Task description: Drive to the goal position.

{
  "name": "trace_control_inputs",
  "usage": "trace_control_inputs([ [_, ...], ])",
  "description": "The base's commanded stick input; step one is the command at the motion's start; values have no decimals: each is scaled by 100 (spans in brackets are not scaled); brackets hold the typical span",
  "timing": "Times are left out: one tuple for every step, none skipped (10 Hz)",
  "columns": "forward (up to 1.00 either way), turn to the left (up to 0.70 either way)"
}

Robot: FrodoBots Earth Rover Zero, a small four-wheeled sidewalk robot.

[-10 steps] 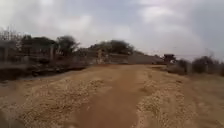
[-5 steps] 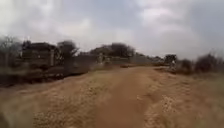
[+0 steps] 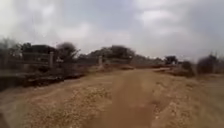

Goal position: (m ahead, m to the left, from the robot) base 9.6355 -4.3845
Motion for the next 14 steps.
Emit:
trace_control_inputs([
  [50,-38],
  [50,-15],
  [50,0],
  [50,0],
  [50,0],
  [50,-10],
  [50,-24],
  [50,0],
  [50,0],
  [50,0],
  [50,0],
  [50,0],
  [50,0],
  [50,0],
])
